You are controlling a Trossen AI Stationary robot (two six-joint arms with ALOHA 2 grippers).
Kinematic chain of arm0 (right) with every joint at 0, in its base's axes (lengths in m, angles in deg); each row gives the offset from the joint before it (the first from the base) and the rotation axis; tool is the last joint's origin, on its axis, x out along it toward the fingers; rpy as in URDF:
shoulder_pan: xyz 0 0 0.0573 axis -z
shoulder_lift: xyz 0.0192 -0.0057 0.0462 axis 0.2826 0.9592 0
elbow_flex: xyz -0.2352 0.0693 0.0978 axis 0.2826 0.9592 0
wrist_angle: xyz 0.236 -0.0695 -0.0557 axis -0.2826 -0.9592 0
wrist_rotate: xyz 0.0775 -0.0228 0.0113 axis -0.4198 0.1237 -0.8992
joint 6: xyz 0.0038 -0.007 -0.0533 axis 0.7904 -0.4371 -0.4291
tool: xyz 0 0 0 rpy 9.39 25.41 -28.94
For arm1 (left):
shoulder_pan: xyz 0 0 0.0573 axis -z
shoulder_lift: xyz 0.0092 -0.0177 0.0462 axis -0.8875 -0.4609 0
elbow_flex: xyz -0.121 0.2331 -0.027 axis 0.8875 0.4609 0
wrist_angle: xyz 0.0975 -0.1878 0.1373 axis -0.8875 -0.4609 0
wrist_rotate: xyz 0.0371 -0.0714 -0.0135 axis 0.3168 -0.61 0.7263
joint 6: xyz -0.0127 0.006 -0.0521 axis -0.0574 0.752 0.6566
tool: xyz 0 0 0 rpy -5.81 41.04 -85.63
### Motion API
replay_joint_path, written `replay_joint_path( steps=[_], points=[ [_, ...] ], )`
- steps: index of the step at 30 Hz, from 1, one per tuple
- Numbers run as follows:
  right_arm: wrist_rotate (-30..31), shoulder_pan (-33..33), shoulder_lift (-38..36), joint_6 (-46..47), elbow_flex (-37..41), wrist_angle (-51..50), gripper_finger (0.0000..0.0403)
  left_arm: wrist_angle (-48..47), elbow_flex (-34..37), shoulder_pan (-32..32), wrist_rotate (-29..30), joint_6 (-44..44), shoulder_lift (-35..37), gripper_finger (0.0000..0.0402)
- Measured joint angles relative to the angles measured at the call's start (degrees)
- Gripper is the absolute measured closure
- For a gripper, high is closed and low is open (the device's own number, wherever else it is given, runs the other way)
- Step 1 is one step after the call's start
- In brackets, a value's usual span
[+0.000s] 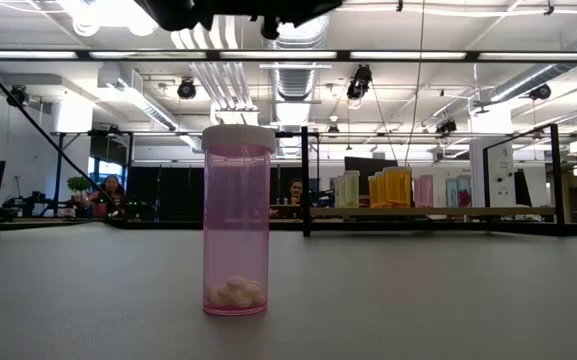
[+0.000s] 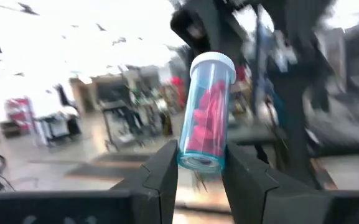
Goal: Pick and place medicine bottles onto shelf by color
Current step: Put the blue medicine bottle on the shelf aligned with the other blue medicine bottle
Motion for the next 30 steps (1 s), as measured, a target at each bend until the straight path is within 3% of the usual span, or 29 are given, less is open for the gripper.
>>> replay_joint_path(
  steps=[5, 7, 12, 16, 25, 30],
  points=[
    [16.4, -3.1, -1.9, -9.6, 0.0, 6.7, 0.0179, 7.0, -2.9, -0.8, 1.9, 0.0, 0.0, 0.0308],
    [19.8, -4.4, -2.1, -14.5, 0.0, 11.3, 0.0179, 8.0, -4.2, -0.9, 1.9, 0.0, 0.0, 0.0308],
    [19.4, -6.4, -1.6, -23.2, 0.0, 21.4, 0.0179, 8.0, -7.9, -1.0, 1.9, -0.2, 0.0, 0.0308],
    [19.8, -7.0, -1.2, -27.3, -0.1, 23.9, 0.0179, 7.8, -10.3, -1.2, 2.0, -0.3, 0.0, 0.0308],
    [18.4, -7.0, -1.7, -27.4, 0.1, 27.3, 0.0179, 14.3, -12.2, -1.2, 0.1, -0.4, 0.1, 0.0308],
    [18.4, -7.0, -2.4, -26.7, 0.1, 32.0, 0.0179, 14.9, -12.2, -1.3, -5.1, -0.3, 0.1, 0.0308]
  ],
)
